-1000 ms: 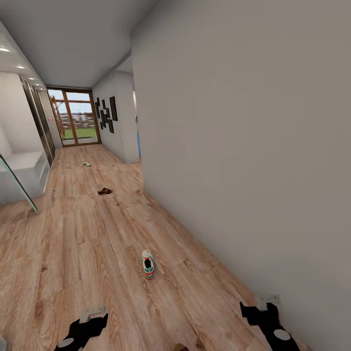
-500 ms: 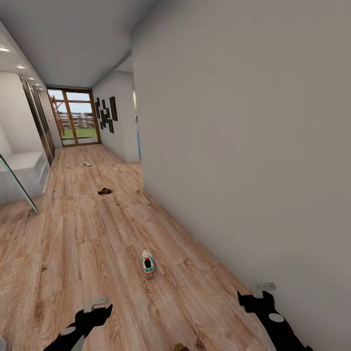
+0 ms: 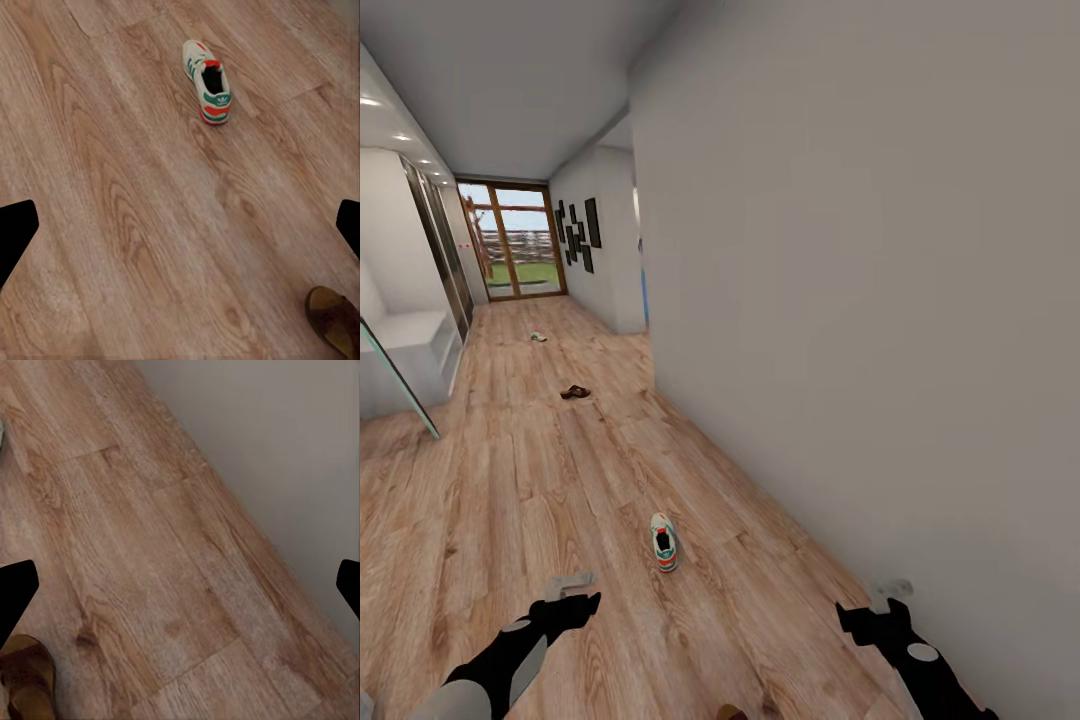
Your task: Pick up the two gym shoes and the two sandals from the corridor floor and place them onto the hallstand (shoe rack) in the corridor, making sure they are on the rack and not on the floor. Arrange them so the two gym shoes are next to each other and the two sandals are next to each other.
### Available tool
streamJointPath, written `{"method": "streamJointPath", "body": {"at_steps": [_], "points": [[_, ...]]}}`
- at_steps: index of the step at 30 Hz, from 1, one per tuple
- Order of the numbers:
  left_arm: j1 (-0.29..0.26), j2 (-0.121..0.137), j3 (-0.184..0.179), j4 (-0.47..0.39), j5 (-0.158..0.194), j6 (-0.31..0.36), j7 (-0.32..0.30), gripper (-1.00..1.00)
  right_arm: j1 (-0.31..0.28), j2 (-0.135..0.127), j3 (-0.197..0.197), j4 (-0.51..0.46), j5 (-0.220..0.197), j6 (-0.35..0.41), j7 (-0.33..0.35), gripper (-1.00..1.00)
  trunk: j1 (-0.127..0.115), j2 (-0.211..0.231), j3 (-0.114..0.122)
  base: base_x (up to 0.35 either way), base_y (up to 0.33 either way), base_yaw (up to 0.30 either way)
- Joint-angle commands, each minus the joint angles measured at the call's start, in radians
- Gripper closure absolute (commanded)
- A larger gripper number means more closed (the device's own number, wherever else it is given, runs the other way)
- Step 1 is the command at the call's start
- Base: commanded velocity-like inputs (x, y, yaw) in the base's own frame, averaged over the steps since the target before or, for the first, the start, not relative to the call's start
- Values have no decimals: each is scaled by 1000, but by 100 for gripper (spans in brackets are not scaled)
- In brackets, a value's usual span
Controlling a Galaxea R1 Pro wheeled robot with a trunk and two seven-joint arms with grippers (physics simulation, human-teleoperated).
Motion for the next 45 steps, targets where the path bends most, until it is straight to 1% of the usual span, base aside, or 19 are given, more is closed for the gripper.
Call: {"method": "streamJointPath", "body": {"at_steps": [1,7,14,18,23,27,28,29,31,34,40,45], "points": [[-3,-1,7,-5,0,2,-7,-100,-1,1,-4,-3,11,6,11,-100,0,-1,-1,0,0,0],[-21,-1,6,-47,0,14,-3,-100,-26,2,0,-3,11,16,18,-100,0,-1,-1,0,0,0],[-44,0,6,-66,0,67,-4,-100,-72,2,1,3,10,74,22,-100,0,-1,-1,0,0,0],[-48,0,5,-69,-2,85,-5,-100,-81,2,3,7,10,97,23,-100,0,-1,-1,0,0,0],[-49,2,5,-70,-1,91,-6,-100,-85,4,8,15,11,105,23,-100,0,-1,-1,0,0,0],[-47,4,6,-70,0,95,-6,-100,-86,7,30,24,11,108,23,-100,0,-1,-1,6,0,0],[-47,5,6,-70,1,96,-6,-100,-87,7,38,26,11,109,23,-100,0,-1,-1,40,8,0],[-46,5,6,-70,2,97,-6,-100,-87,7,55,30,11,110,23,-100,0,-1,-1,101,54,0],[-46,5,6,-70,3,99,-6,-100,-87,8,70,33,11,110,23,-100,0,-1,-1,145,93,0],[-47,4,7,-70,3,100,-5,-100,-87,8,85,36,10,111,23,-100,0,-1,-1,170,121,0],[-45,4,6,-71,4,99,-4,-100,-87,8,95,38,10,112,23,-100,0,-1,-1,83,61,59],[-42,5,7,-70,4,96,-5,-100,-87,8,99,39,10,112,23,-100,0,-1,-1,22,16,208]]}}
